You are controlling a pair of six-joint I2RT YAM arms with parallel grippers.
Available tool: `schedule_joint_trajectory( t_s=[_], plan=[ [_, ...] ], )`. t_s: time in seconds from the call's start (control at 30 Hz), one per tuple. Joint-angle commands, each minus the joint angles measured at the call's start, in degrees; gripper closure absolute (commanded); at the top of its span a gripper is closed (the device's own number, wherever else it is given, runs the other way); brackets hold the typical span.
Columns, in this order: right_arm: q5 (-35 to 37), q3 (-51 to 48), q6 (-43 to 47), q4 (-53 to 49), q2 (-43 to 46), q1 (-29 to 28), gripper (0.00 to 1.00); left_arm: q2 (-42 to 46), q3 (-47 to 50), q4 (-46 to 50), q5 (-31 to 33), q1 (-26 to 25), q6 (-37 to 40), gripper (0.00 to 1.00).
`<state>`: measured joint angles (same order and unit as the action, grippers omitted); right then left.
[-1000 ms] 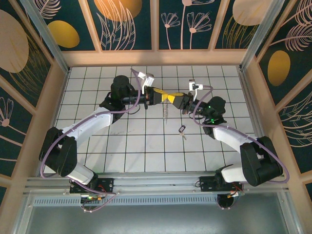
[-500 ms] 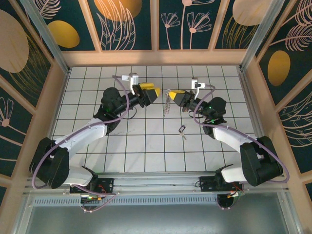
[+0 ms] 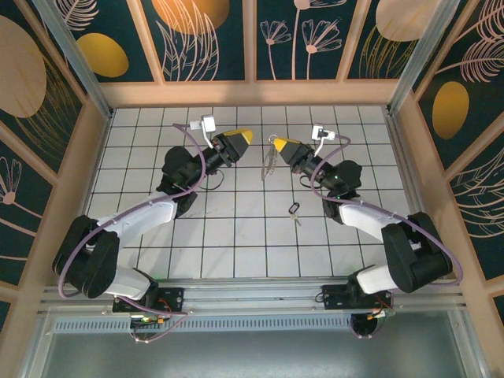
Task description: Put the keys on the keyring
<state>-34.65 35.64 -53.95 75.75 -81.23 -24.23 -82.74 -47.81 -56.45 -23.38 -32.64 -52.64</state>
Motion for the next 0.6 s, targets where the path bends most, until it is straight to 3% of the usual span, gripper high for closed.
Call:
schedule_joint_trajectory(
  t_s=[0.0,0.57],
  plan=[
    [2.12,2.58,-3.28,6.43,-1.3,-1.41,1.0,-1.08,0.7,-5.63,-0.67,-0.14,-2.96,0.57],
    [2.42,5.32,-3.05,7.01,-5.04,-4.52,1.0,-3.74,0.7,-8.68,-2.18,-1.0,-4.87,0.64]
  ],
)
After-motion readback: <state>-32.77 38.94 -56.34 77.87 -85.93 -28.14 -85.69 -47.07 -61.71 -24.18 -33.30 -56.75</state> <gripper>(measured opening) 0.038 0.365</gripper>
